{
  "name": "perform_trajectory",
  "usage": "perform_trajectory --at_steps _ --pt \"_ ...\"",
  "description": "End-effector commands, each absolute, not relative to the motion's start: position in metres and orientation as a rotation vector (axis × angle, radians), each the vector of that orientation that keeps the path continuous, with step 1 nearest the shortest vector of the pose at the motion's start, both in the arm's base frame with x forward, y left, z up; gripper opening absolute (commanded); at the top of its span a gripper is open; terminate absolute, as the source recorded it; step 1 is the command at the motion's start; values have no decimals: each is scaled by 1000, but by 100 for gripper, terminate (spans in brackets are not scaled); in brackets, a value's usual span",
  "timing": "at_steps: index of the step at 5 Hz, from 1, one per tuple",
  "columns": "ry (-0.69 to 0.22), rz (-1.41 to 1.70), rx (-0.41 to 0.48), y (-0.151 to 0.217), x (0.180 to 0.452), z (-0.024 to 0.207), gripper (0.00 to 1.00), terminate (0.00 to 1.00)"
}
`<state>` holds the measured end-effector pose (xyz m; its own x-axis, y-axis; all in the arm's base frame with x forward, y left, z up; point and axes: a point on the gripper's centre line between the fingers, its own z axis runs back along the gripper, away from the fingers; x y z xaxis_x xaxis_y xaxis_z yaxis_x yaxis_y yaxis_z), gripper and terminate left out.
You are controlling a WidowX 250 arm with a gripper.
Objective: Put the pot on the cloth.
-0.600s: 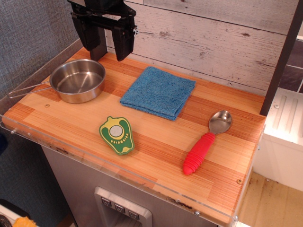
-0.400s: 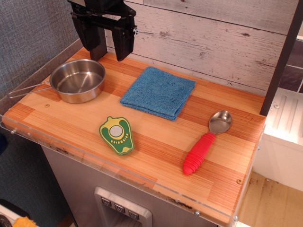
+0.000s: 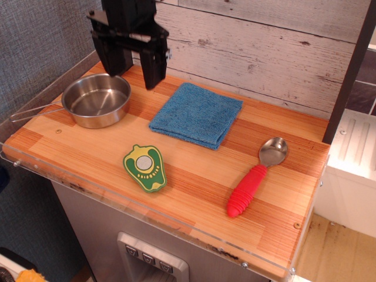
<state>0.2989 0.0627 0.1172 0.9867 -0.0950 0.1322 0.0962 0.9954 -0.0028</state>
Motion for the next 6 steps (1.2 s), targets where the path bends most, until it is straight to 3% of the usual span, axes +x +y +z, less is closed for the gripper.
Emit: perform_trajectory --at_steps 1,3,5,6 --pt "-194 -70 123 104 305 98 100 0" --pt "-137 -36 96 124 322 50 100 0" --pt "-126 -37 87 124 337 32 100 0" --pt "-127 -61 72 121 338 28 0 0"
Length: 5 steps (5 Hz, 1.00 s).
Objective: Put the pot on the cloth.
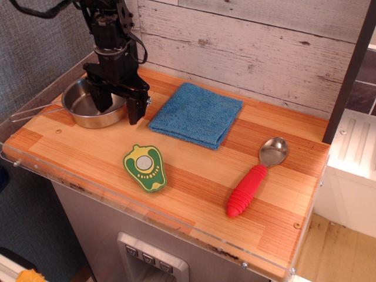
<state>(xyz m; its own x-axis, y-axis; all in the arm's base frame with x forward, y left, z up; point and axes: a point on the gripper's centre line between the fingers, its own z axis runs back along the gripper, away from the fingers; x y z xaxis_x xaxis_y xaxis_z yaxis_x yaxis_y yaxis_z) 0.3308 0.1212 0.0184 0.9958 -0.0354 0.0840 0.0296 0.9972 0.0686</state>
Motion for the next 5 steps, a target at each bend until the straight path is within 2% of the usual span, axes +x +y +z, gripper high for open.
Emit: perform_trajectory --at_steps 1,3,4,5 --pt "-124 -129 53 119 339 31 0 0" --pt "-125 -340 14 118 335 43 0 0" --pt "-128 -384 1 115 327 58 0 0" --pt "-155 -314 -7 90 322 83 0 0"
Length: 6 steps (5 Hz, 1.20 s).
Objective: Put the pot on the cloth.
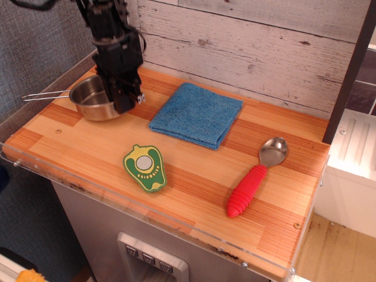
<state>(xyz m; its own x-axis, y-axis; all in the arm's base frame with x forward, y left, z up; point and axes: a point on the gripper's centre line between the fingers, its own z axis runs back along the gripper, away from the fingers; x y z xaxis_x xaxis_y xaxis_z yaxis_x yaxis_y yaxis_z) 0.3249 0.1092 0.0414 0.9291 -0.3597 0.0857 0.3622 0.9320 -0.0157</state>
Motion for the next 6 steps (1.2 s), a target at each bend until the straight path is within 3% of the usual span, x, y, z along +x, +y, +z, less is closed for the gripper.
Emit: perform_trajectory --at_steps 1,3,4,6 --pt "-184 -324 -20 54 321 102 0 0" --pt "-219 -525 31 -21 344 97 0 0" --pt "-216 -552 60 -36 360 86 0 0" --pt "-177 -523 76 -24 367 76 0 0"
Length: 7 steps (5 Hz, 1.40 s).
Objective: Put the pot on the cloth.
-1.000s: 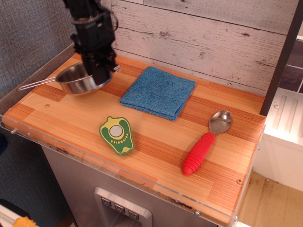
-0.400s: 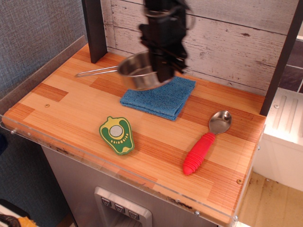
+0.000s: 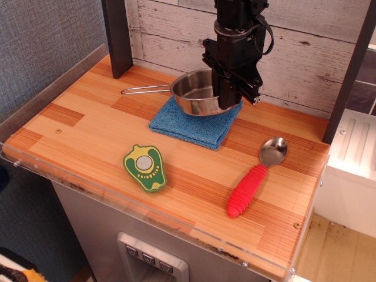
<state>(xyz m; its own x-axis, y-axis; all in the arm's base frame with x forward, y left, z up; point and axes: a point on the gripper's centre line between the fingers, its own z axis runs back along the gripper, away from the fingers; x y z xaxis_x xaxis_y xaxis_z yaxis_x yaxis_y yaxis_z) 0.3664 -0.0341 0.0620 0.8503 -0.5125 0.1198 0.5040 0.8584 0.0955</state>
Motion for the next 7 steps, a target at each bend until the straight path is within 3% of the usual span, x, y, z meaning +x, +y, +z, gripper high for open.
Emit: perform_trajectory --at_steps 1,6,7 --pt "-178 -509 78 -14 363 85 0 0" --pt "-115 -524 -5 -18 361 50 0 0" --pt "-119 -496 -5 -19 358 55 100 0"
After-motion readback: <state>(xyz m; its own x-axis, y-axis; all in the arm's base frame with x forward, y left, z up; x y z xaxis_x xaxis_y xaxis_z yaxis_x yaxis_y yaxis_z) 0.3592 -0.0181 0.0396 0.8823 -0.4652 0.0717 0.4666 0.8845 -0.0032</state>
